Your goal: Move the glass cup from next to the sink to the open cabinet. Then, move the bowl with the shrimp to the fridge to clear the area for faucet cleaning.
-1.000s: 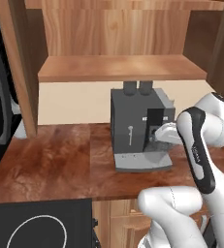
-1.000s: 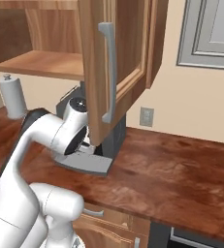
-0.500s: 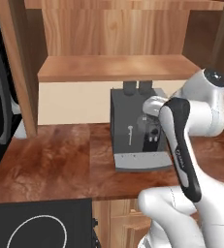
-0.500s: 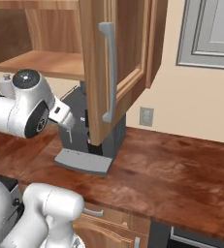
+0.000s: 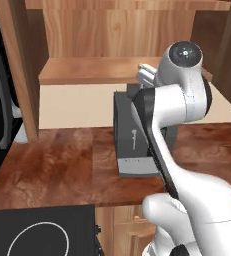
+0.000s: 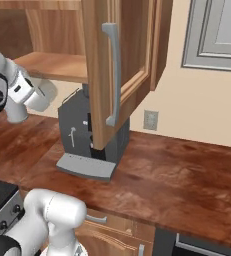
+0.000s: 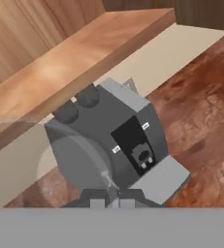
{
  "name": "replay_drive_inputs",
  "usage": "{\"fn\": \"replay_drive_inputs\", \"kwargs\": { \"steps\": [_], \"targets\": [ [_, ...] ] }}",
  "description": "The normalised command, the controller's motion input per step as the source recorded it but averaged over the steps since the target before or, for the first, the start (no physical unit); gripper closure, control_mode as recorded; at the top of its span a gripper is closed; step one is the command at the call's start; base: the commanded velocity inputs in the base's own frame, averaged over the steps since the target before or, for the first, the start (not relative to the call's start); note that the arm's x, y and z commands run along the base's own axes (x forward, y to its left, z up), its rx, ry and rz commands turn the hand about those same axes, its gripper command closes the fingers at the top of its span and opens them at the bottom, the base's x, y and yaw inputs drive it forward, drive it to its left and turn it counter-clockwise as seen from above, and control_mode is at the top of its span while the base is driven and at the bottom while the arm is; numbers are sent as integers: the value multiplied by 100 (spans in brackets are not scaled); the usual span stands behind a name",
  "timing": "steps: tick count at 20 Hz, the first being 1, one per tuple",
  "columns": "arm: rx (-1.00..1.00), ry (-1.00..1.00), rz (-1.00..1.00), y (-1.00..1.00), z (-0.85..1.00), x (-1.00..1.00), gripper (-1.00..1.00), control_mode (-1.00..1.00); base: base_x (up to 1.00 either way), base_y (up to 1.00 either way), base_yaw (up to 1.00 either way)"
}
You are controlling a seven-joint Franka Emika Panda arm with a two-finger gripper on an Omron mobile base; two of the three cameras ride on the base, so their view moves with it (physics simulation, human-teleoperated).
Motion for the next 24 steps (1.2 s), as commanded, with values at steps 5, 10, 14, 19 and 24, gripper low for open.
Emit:
{"fn": "replay_drive_inputs", "kwargs": {
  "steps": [5,10,14,19,24],
  "targets": [
    [26,13,-24,-10,64,29,100,-100,0,0,0],
    [40,2,-7,-52,14,12,100,-100,0,0,0],
    [6,-3,0,-8,-5,2,100,-100,0,0,0],
    [-1,-10,0,0,-3,46,100,-100,0,0,0],
    [0,-14,0,-4,-3,68,100,-100,0,0,0]
  ]
}}
